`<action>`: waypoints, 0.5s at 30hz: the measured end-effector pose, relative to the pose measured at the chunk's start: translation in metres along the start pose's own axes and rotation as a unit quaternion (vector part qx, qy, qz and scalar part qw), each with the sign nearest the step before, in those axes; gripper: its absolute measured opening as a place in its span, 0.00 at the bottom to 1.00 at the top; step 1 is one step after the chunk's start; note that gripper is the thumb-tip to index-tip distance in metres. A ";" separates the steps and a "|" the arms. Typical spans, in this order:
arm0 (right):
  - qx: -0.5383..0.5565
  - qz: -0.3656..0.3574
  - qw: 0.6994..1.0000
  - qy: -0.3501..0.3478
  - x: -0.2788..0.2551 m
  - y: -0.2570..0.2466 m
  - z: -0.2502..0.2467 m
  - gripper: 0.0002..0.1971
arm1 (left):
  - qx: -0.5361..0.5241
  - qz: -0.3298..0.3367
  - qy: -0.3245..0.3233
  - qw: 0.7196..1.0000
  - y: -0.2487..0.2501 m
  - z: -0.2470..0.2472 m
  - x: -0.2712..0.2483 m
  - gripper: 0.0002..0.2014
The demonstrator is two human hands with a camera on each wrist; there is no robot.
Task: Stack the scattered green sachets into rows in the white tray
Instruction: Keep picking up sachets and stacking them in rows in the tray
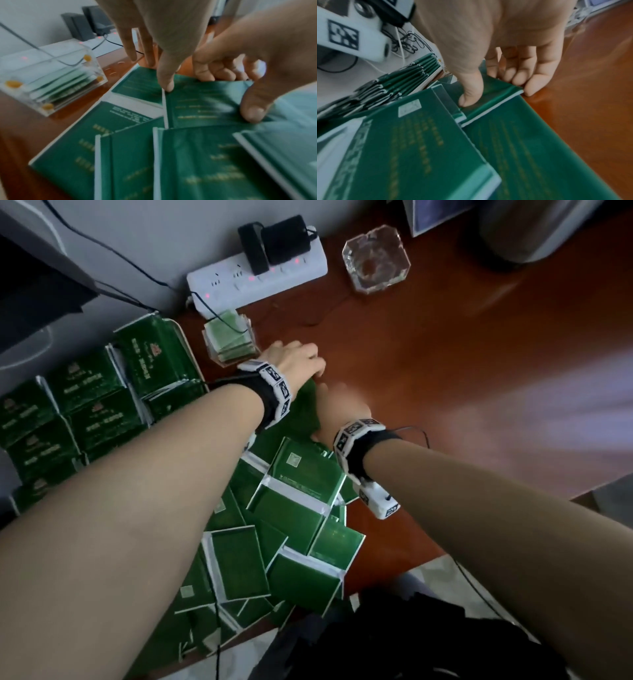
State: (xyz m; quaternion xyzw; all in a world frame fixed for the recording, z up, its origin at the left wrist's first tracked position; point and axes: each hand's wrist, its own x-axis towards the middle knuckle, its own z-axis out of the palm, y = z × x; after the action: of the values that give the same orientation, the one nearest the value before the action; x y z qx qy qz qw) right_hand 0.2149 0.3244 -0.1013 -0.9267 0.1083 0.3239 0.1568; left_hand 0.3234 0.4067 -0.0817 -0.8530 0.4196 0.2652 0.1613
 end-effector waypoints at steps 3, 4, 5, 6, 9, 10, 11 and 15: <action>0.025 0.019 0.999 -0.021 0.008 0.000 0.000 0.43 | 0.046 0.024 -0.028 0.998 -0.006 -0.005 0.014 0.21; 0.029 0.027 0.999 -0.024 0.011 -0.001 -0.001 0.44 | 0.058 0.032 -0.038 0.997 -0.008 -0.007 0.017 0.20; 0.034 0.034 0.999 -0.026 0.013 -0.001 -0.002 0.45 | 0.067 0.038 -0.049 0.996 -0.010 -0.009 0.020 0.20; 0.041 0.039 0.998 -0.029 0.015 -0.002 -0.002 0.45 | 0.072 0.043 -0.057 0.995 -0.012 -0.011 0.023 0.20; 0.055 0.045 0.997 -0.043 0.018 -0.002 -0.007 0.44 | 0.087 0.050 -0.075 0.992 -0.014 -0.011 0.029 0.18; 0.056 0.044 0.996 -0.044 0.019 -0.002 -0.009 0.44 | 0.095 0.053 -0.076 0.991 -0.015 -0.010 0.031 0.18; 0.057 0.042 0.996 -0.044 0.020 -0.001 -0.010 0.43 | 0.102 0.057 -0.077 0.990 -0.016 -0.010 0.032 0.18; 0.046 0.039 0.997 -0.045 0.025 -0.001 -0.008 0.36 | 0.121 0.073 -0.066 0.988 -0.022 -0.004 0.038 0.18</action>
State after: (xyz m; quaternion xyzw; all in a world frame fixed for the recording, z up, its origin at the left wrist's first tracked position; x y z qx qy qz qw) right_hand 0.2386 0.3200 -0.1107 -0.8982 0.1516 0.3658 0.1911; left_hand 0.3611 0.3940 -0.0999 -0.7753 0.4979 0.2790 0.2706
